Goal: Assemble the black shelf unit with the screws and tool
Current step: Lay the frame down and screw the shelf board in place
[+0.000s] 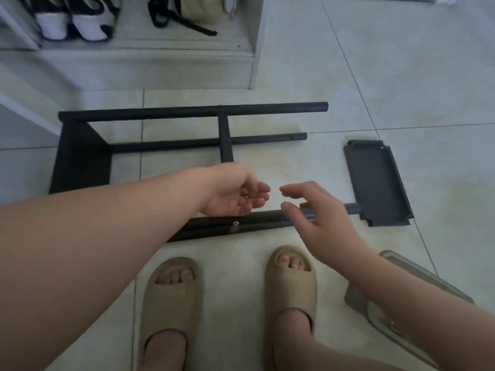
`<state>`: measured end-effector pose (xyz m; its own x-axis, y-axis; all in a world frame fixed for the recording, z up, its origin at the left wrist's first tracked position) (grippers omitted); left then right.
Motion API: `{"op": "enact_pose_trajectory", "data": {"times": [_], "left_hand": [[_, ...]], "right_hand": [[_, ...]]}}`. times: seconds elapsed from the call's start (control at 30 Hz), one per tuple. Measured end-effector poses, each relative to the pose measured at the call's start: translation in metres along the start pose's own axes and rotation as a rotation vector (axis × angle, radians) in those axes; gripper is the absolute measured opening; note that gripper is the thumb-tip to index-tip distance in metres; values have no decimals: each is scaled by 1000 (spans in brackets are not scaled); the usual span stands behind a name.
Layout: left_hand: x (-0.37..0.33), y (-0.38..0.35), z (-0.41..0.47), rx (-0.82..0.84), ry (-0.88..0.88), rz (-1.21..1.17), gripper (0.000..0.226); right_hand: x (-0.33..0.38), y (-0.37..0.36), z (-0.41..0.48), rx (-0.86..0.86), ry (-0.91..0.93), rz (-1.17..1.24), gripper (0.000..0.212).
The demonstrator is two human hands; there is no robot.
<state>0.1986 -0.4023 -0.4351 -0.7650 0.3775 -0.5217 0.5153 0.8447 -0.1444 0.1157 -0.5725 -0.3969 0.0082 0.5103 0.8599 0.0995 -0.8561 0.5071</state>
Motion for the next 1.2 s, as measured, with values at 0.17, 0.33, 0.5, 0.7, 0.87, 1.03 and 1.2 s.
{"op": "enact_pose_trajectory", "data": {"times": [0.17,0.33,0.5,0.7,0.87,1.03,1.2], "left_hand": [[1,69,1,-187,-136,-2,45],[42,84,18,-235,-191,129,39],[64,71,48,-153,-219,308,30],[66,65,59,-86,-282,543,28],[68,67,62,-98,-279,565,18],[68,66,59,-76,-261,547,19],[77,68,56,-52,-236,517,19]], "right_hand": [[-15,-46,27,208,-29,-169,49],[-29,-79,42,441,137,-487,94],[-44,-88,55,497,232,-582,105],[-54,-89,64,513,220,-475,105],[-57,-88,68,556,215,-446,101],[-52,-90,70,572,225,-489,101],[-46,-97,73,652,316,-581,103]]}}
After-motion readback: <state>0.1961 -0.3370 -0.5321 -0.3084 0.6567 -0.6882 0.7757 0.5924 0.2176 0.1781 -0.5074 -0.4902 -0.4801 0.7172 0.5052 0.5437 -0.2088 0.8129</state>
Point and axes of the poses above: each hand's wrist, its own z-axis towards the middle knuckle, its own y-axis out of the back of the hand, x = y × z, the point moved 3 cm from there along z, towards the middle knuckle, and after that the axes turned 12 degrees about z, right-handed, at the moved point
